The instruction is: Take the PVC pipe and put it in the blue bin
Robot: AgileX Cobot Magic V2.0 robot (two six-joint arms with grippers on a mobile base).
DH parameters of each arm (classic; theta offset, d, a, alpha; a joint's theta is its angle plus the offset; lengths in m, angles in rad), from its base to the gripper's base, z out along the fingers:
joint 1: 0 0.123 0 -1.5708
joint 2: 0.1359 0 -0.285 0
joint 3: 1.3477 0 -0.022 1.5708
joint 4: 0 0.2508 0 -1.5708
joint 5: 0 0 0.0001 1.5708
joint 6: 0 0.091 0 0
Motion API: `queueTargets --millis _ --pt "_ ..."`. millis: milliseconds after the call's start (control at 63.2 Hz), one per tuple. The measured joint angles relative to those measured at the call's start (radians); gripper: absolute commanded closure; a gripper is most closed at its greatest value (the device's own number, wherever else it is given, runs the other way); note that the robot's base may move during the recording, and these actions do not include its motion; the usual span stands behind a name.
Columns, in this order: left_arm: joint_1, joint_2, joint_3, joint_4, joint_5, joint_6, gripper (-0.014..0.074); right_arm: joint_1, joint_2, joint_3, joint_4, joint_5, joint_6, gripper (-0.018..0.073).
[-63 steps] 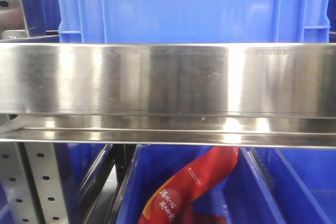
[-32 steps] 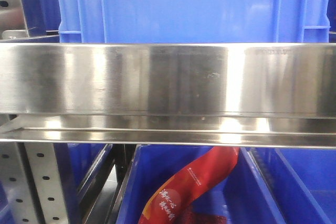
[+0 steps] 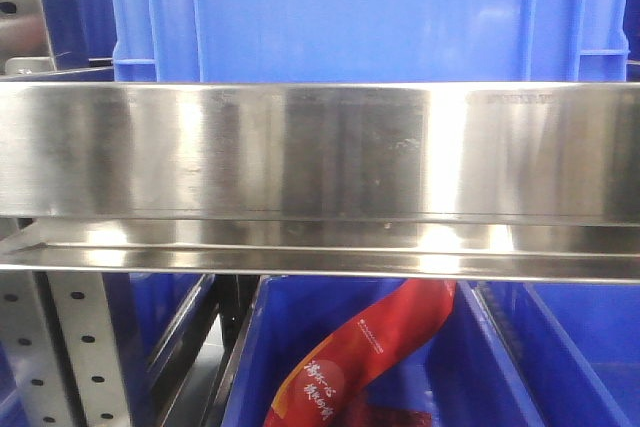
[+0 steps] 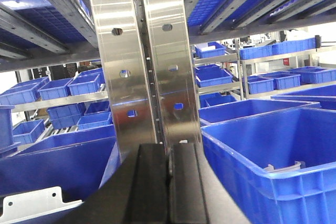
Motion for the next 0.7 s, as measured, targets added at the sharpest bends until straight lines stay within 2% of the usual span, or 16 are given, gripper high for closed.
queueTargets --millis 285,697 --pt "0.041 -0.058 0.037 0.0 -0.002 0.0 0.0707 0.0 0.0 0.0 -0.002 0.0 0.0 0.0728" --pt "0.125 -0.212 0.213 0.0 0.002 0.0 0.0707 0.0 0.0 0.0 -0.002 0.0 0.0 0.0728"
